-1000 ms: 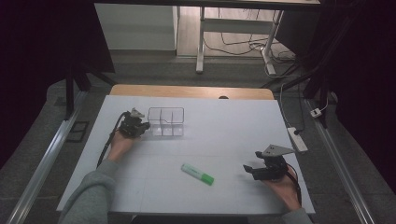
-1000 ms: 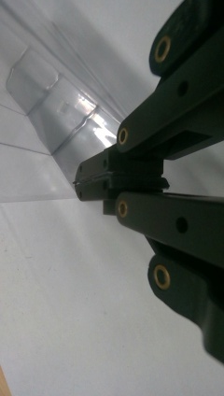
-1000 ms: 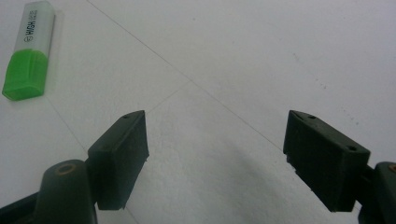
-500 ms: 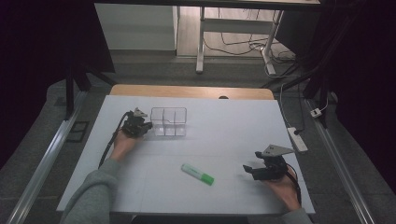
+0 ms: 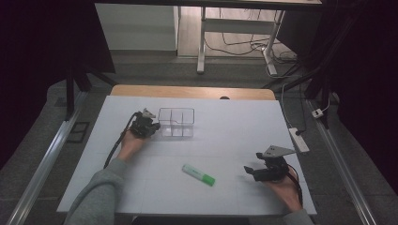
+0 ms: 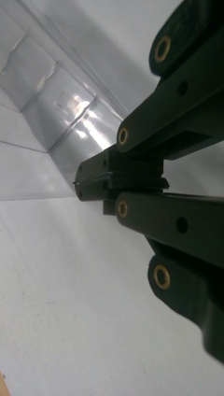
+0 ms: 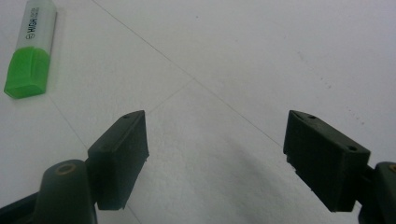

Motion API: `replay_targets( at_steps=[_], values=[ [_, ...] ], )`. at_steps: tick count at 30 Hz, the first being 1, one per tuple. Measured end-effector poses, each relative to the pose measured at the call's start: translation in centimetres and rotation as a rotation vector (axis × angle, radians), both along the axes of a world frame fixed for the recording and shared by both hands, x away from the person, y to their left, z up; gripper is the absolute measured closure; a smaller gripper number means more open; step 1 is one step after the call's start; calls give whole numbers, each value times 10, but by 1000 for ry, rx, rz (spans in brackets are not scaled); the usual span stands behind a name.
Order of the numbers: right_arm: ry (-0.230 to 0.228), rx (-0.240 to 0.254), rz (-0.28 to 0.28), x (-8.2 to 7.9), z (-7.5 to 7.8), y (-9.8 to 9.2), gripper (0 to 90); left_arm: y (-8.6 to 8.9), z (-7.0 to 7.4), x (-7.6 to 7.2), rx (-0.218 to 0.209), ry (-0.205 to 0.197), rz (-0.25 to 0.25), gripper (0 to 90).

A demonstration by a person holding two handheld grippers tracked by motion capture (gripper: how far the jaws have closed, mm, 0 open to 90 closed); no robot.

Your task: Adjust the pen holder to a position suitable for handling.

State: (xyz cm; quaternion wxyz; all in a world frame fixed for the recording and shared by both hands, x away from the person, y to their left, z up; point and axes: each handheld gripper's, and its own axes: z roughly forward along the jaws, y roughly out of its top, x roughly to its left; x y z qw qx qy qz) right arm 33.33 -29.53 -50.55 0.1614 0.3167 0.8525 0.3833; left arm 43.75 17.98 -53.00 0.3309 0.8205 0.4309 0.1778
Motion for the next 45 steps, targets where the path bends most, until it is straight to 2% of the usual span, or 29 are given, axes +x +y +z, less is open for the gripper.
replay_targets(
  at_steps=[28,45],
  values=[
    [0,-6,3,-1,0,1,207,-42,-2,9,-11,14,-85,889],
    [6,-10,-1,-1,-1,0,207,-59,-4,13,-6,14,-113,889]
  ],
)
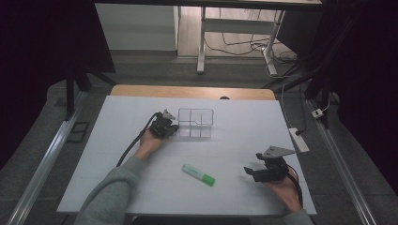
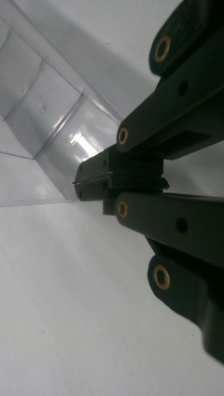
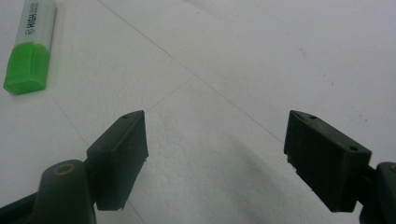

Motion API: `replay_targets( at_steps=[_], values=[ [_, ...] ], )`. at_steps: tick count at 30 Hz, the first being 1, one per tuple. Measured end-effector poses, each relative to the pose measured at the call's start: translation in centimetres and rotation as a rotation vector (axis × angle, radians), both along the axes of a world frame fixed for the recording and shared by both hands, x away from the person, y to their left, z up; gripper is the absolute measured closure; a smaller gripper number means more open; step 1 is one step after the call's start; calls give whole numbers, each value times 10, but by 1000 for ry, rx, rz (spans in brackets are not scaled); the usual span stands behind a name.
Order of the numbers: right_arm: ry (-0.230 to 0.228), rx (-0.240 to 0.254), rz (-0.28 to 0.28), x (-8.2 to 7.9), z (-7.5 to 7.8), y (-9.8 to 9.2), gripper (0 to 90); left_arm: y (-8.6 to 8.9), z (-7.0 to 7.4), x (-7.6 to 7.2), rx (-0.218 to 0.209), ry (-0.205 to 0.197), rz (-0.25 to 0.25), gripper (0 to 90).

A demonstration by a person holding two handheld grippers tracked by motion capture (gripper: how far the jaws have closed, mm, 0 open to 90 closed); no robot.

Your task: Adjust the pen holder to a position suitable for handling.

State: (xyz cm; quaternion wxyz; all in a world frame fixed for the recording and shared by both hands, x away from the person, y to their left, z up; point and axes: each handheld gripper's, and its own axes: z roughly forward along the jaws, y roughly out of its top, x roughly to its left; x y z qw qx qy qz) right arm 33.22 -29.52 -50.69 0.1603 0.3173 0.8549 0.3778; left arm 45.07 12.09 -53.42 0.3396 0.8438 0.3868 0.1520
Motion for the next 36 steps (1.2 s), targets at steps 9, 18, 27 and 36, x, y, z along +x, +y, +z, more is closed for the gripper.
replay_targets(
  at_steps=[9,18,27,36],
  values=[
    [-2,-1,-8,-2,1,-2,208,-5,1,1,-3,2,-22,888],
    [-3,9,-7,-2,1,-3,209,10,17,-8,-32,-27,-21,889],
    [-3,18,-1,-3,2,-4,209,28,26,-32,-44,-40,-50,864],
    [-4,37,12,-2,2,-4,210,37,39,-64,-42,-60,-96,614]
  ],
)
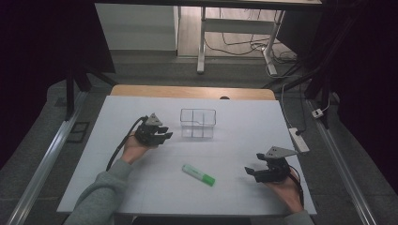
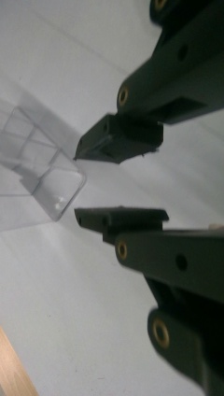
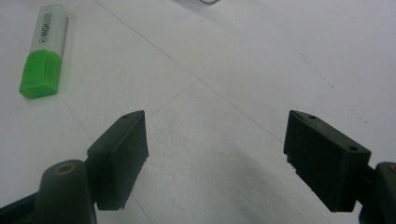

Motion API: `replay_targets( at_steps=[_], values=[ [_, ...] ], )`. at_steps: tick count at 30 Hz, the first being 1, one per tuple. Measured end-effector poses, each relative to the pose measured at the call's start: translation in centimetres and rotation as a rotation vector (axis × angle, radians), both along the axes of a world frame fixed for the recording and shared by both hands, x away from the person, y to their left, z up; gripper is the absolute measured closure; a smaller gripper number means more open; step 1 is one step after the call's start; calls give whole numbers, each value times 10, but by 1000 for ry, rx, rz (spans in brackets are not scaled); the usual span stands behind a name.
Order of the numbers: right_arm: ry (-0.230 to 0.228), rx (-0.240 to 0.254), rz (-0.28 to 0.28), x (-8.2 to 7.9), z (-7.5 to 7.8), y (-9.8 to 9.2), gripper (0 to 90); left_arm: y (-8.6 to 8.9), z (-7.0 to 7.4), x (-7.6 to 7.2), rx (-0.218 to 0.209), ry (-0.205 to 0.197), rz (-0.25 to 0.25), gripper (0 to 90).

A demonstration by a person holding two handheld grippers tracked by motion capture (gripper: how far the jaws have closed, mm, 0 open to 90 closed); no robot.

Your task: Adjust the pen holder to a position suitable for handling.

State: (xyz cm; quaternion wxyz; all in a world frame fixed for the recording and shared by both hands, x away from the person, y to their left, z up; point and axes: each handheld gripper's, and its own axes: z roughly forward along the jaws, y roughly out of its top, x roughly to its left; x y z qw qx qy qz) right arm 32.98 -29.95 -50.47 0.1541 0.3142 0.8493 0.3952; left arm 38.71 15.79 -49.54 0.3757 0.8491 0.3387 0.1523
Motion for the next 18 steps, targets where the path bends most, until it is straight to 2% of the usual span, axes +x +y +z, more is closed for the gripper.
replay_targets(
  at_steps=[5,6,7,11,18],
  values=[
    [-3,2,5,0,1,0,211,5,3,-18,-5,5,-3,512],
    [-3,2,5,0,1,0,211,5,3,-18,-5,5,-3,499],
    [-9,5,10,0,1,0,211,6,4,-26,-5,5,-7,486],
    [-12,11,11,0,2,-1,212,9,3,-41,7,1,-15,446],
    [-19,24,5,-2,6,-4,215,22,-1,-63,14,4,11,403]
  ],
)
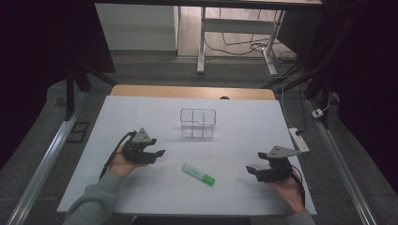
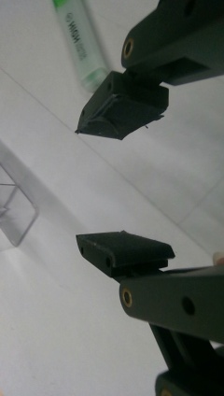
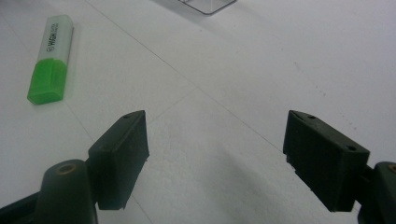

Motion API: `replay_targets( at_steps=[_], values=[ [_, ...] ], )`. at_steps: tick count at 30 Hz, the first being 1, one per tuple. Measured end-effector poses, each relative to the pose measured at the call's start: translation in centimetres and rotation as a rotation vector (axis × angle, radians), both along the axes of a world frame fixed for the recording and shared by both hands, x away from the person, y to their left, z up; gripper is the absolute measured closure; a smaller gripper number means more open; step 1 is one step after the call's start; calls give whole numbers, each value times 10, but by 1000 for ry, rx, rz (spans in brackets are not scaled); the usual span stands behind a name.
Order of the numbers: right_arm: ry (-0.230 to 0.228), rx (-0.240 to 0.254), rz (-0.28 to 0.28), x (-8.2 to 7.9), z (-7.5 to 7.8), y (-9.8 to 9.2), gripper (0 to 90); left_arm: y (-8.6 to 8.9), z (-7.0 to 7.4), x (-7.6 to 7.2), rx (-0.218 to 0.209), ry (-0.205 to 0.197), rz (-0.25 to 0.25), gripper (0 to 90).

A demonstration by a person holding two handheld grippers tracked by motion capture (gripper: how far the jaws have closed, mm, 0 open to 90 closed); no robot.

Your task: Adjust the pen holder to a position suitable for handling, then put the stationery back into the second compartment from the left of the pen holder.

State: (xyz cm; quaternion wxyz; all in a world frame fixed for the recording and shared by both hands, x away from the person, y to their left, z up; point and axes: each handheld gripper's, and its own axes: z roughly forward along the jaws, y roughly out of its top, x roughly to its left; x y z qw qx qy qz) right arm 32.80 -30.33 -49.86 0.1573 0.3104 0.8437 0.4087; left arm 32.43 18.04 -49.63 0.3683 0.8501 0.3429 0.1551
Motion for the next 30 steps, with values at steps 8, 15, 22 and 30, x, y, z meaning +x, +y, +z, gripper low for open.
replay_targets(
  at_steps=[8,15,22,30],
  values=[
    [-11,4,6,-2,4,-1,219,18,0,-28,-13,-16,42,376],
    [-4,-10,20,-2,3,0,225,31,-8,-45,-12,-10,66,352],
    [0,-24,30,-2,2,3,231,39,-9,-46,-13,-13,90,343],
    [9,-17,47,-2,6,6,242,41,-8,-47,-15,-19,90,334]
  ],
)
